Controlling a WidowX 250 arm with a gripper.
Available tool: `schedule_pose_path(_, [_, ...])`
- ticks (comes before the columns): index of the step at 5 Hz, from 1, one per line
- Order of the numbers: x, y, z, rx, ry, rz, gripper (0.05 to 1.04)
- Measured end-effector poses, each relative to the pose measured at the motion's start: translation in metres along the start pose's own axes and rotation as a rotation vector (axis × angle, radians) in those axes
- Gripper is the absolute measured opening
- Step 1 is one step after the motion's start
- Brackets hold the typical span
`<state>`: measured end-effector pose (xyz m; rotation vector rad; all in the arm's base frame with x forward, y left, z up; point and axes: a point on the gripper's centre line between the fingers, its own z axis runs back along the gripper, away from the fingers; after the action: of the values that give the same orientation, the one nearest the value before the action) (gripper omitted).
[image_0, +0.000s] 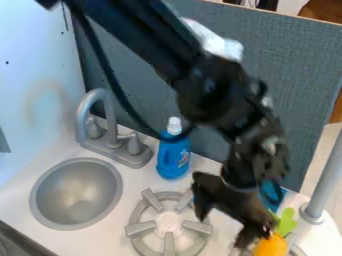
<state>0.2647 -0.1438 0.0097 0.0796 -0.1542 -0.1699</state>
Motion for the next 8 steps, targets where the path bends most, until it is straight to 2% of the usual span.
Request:
schedule_pose_path(1, [0.001,-0.017,-0.025,0.025,0.006,-0.014,1.005])
schedule_pose_path(2, [0.012,-0.027,-0.046,0.011,-0.013,-0.023,1.005])
schedule_pose_path(3, [0.023,-0.04,-0.057,-0.047,-0.036,-0.044,1.005])
schedule_pose_path(4, [0.035,-0.05,-0.069,-0.058,-0.028,-0.045,1.005])
schedule_pose_path(5, [0.045,-0.055,-0.075,-0.057,-0.034,-0.045,1.005])
schedule_pose_path(6, [0.045,-0.054,-0.085,-0.032,-0.018,-0.04,0.949])
schedule_pose_path(7, [0.042,-0.052,-0.094,-0.009,-0.002,-0.045,0.656])
schedule_pose_path(8, [0.036,-0.049,-0.095,-0.002,0.02,-0.047,0.528])
